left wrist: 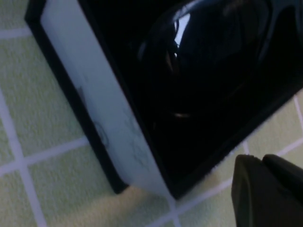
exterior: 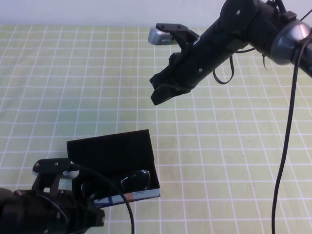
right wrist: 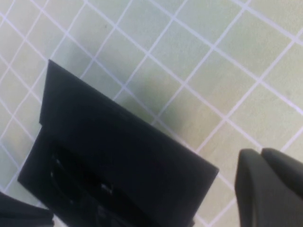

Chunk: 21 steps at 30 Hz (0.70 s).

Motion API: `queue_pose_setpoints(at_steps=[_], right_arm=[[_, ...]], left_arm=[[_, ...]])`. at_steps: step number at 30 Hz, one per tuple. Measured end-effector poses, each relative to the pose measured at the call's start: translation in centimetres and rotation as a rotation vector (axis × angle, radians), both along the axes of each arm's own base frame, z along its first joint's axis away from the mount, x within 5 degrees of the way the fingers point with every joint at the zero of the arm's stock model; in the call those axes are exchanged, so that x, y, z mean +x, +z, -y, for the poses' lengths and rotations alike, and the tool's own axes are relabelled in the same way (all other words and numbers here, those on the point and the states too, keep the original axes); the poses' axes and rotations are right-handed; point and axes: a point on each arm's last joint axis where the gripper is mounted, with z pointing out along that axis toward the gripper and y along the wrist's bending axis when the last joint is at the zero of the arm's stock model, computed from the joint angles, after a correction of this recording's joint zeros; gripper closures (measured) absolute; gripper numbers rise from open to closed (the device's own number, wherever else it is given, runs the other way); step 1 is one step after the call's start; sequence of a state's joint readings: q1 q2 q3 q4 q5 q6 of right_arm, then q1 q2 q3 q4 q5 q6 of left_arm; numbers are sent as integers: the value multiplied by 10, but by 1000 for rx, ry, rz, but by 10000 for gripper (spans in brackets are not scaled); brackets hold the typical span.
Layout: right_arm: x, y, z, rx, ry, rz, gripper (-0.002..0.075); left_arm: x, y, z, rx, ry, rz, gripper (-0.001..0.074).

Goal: Return glasses to glasses case
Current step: Close the glasses case

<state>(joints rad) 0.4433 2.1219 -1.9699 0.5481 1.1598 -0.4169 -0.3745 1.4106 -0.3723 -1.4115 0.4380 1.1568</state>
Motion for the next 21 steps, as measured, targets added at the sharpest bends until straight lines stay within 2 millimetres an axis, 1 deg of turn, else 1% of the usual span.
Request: queue_pose_setpoints(at_steps=[4, 11, 17, 21], right_arm=[[4, -8, -2, 6, -9, -10, 737], [14, -30, -7, 10, -40, -25, 737], [18, -42, -11, 28, -55, -48, 737], [20, -60, -21, 21, -57, -58, 737]], left_arm=[[6, -5, 2, -3, 4, 32, 737], [13, -6, -2, 43, 21, 112, 737], [14, -6, -2, 55, 12, 127, 737], [14, -6, -2, 57, 8, 130, 737]])
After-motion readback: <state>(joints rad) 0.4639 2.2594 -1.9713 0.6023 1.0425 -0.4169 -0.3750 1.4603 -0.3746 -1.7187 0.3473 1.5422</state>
